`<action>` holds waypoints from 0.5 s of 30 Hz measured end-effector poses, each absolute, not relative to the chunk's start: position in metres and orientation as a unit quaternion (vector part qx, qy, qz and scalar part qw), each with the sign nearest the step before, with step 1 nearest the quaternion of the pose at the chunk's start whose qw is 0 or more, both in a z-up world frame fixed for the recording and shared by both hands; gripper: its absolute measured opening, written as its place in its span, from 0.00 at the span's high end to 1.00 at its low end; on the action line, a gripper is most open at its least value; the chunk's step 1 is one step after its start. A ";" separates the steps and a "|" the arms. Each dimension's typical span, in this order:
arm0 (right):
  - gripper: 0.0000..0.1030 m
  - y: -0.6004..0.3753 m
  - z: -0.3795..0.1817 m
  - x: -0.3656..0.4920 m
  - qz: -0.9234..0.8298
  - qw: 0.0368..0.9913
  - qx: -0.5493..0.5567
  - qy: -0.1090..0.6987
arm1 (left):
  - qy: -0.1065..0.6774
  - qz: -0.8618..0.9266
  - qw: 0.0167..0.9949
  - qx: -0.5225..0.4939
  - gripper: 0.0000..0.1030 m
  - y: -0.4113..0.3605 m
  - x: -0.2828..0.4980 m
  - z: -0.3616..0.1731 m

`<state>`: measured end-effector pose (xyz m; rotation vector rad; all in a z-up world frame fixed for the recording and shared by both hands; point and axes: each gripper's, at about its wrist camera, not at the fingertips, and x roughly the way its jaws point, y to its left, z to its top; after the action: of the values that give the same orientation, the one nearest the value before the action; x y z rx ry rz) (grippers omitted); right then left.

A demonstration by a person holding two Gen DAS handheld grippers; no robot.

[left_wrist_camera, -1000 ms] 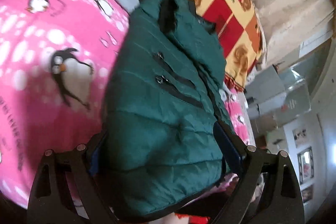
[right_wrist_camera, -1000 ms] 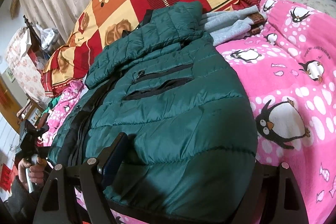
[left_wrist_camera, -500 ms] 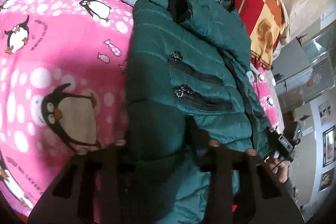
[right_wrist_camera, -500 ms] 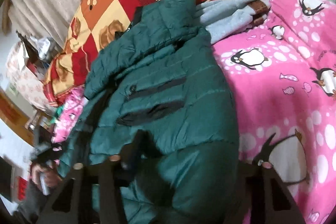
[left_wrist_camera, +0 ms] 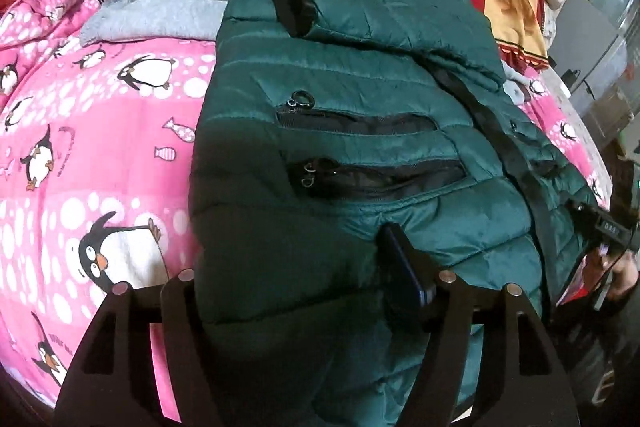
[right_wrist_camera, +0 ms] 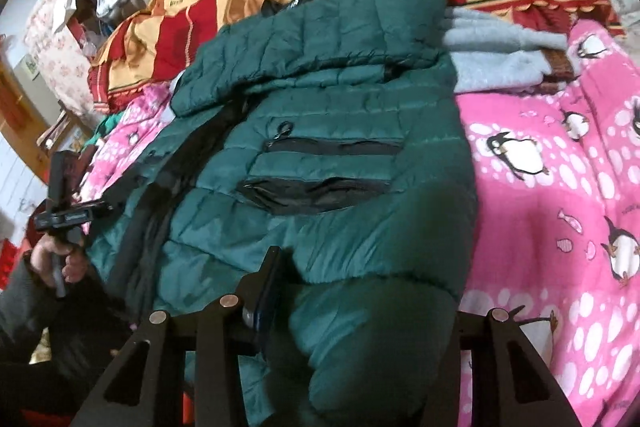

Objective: Fold large clothes

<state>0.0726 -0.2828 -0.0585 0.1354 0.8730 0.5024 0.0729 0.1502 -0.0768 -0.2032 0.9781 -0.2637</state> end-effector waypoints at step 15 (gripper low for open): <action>0.82 -0.274 -0.035 0.049 0.234 0.898 0.044 0.371 | 0.439 -0.071 0.894 -0.057 0.85 0.142 0.062 -0.055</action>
<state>0.0495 -0.2739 -0.0349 0.0904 0.7685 0.4853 0.0616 0.1418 -0.0552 -0.1190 0.9102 -0.1473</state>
